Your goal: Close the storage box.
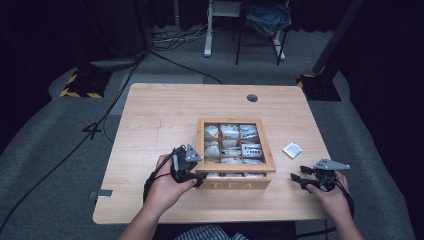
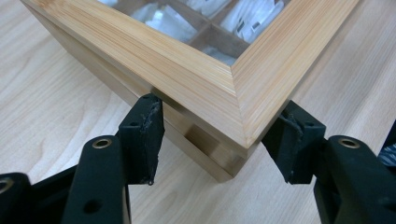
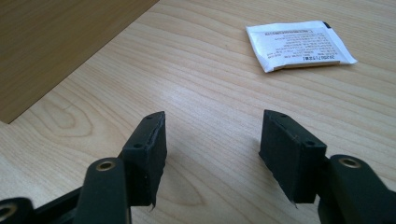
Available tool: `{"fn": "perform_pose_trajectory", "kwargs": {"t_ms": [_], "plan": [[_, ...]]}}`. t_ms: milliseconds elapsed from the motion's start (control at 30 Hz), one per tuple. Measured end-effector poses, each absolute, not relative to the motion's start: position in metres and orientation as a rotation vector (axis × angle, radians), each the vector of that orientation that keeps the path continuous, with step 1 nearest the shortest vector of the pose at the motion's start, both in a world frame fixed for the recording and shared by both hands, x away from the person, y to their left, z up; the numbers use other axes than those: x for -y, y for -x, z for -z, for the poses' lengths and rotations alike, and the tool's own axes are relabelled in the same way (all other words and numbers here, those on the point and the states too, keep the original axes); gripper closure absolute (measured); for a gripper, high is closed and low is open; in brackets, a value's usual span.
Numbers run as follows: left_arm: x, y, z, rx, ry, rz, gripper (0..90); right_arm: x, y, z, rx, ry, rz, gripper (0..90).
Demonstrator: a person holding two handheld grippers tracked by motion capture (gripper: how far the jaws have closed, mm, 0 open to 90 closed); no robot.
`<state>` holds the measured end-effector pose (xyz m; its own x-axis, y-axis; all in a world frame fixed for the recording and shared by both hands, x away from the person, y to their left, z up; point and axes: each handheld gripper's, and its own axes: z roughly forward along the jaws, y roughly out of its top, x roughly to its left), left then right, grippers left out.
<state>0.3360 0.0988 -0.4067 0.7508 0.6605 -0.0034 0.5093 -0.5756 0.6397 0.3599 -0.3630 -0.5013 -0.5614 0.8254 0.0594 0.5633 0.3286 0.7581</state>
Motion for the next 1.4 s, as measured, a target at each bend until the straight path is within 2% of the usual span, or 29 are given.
{"fn": "perform_pose_trajectory", "kwargs": {"t_ms": [200, 433, 733, 1067, 1400], "plan": [[-0.097, -0.337, 0.410, -0.875, -2.348, -0.284, 41.0, 0.362, -0.360, 0.502, -2.259, -1.226, -1.082, 41.4], [-0.094, -0.337, 0.417, -0.876, -2.424, -0.259, 35.7, 0.361, -0.360, 0.502, -2.264, -1.216, -1.072, 41.5], [-0.094, -0.335, 0.420, -0.862, -2.437, -0.266, 34.4, 0.359, -0.362, 0.502, -2.269, -1.195, -1.061, 41.3], [-0.115, -0.331, 0.404, -0.831, -2.255, -0.304, 29.9, 0.356, -0.364, 0.502, -2.273, -1.183, -1.053, 40.9], [-0.160, -0.340, 0.400, -0.931, -2.122, -0.425, 27.1, 0.354, -0.367, 0.503, -2.274, -1.167, -1.039, 39.3]]}}
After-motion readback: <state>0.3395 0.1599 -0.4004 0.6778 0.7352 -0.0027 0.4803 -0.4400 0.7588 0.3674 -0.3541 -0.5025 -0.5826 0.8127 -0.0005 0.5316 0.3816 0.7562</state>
